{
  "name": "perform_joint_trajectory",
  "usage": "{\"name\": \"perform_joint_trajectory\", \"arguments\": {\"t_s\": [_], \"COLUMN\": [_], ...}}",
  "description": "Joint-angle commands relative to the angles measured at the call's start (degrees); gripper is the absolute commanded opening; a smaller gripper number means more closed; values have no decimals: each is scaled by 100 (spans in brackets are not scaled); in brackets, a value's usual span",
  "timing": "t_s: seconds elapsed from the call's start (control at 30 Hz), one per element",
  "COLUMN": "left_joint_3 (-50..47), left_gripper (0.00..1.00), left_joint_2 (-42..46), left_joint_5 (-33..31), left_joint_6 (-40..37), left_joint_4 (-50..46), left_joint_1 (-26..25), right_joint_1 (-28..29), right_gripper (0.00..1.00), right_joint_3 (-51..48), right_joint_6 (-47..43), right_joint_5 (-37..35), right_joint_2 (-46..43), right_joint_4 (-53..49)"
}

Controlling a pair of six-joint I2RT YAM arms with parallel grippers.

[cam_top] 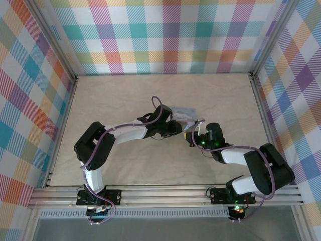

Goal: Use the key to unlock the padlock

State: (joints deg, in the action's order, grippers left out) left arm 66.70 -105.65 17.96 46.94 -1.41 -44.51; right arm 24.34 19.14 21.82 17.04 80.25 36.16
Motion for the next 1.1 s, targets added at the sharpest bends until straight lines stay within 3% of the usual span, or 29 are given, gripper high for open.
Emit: {"name": "perform_joint_trajectory", "arguments": {"t_s": [0.0, 0.63, 1.07], "left_joint_3": [221, 239, 225], "left_gripper": [6, 7, 7], "left_joint_2": [309, 334, 347], "left_joint_5": [33, -16, -12], "left_joint_6": [10, 73, 71], "left_joint_4": [215, 240, 229], "left_joint_1": [-85, -91, -89], "right_joint_1": [-43, -43, -53], "right_gripper": [0, 0, 0], "right_joint_3": [-24, -101, -217], "right_joint_6": [-139, -174, -65], "right_joint_5": [248, 643, 508], "right_joint_2": [39, 235, 63], "right_joint_4": [252, 399, 609]}}
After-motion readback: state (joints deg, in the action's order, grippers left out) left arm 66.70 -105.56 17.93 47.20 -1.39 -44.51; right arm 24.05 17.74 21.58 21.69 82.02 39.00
